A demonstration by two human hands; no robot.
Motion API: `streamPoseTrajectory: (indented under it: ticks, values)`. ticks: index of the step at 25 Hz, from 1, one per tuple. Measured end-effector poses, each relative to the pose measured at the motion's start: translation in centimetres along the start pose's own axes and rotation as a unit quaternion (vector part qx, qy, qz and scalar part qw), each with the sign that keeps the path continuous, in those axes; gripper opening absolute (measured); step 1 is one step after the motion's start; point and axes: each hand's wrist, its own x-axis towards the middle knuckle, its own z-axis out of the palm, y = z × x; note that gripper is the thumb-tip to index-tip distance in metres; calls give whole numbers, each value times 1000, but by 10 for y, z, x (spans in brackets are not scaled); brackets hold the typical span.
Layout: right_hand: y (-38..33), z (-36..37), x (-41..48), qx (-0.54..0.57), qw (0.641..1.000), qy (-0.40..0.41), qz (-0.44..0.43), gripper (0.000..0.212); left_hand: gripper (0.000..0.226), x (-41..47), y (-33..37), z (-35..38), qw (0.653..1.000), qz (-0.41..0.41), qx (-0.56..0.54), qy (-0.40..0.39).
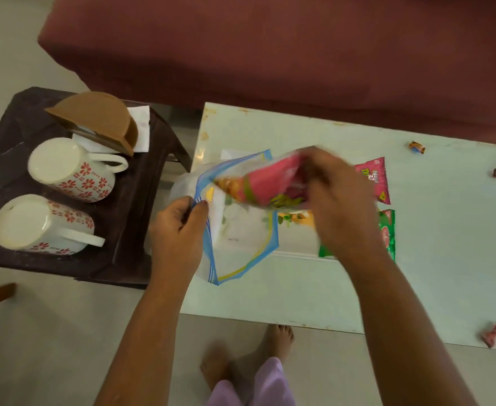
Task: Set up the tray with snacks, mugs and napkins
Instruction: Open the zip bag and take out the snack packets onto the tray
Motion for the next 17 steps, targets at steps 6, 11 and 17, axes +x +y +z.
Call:
streamPoseTrajectory:
  ticks: [6, 11, 17]
  values:
    - [124, -38, 30, 339, 815, 164, 440, 23, 44, 3, 3, 30, 1000, -3, 25, -16]
    - [196, 7, 46, 151, 850, 101, 494, 27, 43, 5, -4, 38, 999, -18, 19, -27]
    - [206, 16, 41, 35, 869, 81, 486, 41, 28, 11, -5, 48, 999, -28, 24, -10]
